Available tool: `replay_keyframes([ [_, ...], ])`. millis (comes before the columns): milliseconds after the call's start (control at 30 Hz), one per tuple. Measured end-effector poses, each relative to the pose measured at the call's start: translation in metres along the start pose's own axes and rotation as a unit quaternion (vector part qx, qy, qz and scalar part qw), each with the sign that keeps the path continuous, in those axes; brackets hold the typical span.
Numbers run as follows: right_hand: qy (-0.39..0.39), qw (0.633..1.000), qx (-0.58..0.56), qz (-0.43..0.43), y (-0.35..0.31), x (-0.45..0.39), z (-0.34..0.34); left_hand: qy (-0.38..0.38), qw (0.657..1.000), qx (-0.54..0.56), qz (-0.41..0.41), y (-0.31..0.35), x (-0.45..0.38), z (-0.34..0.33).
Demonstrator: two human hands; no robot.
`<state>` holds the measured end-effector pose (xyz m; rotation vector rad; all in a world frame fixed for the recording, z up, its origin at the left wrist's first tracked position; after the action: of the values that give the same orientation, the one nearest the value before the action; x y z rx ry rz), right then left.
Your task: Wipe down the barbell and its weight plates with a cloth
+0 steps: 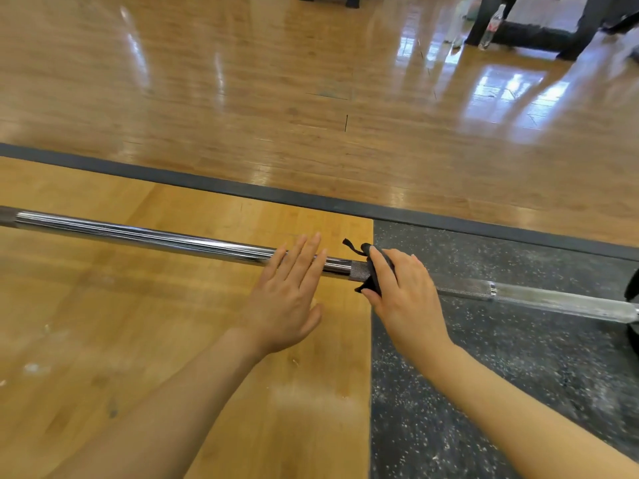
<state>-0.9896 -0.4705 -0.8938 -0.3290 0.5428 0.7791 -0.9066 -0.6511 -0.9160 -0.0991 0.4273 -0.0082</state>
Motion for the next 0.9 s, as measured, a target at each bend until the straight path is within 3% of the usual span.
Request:
replay_keyframes([
  [233,0.004,1.000,-0.016,-0.007,-0.015,-0.023,-0.011,-0.007,0.997,0.021,0.080,-0.010,-0.009,0.009],
  [433,-0.021,0.997,0.034,0.059,-0.005,-0.033,-0.008,-0.015,0.998,0.014,0.066,-0.016,-0.011,0.005],
  [633,-0.024,0.996,0.050,0.072,0.021,-0.021,0.003,-0.017,0.998,0.014,0.061,-0.017,-0.008,0.005],
  [900,-0.048,0.998,0.039,-0.014,0.083,0.015,0.030,-0.022,0.998,0.015,0.055,-0.015,-0.001,0.006],
])
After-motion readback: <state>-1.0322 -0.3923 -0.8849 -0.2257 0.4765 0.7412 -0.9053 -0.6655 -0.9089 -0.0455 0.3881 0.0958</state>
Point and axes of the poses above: each hand's wrist, its own x-axis away from the middle knuckle, its own z-axis out of the back of the hand, y = z × x, the point moved 3 cm from there along -x, towards the middle knuckle, and after that the axes turned 9 degrees about y, right-handed, at the moved point
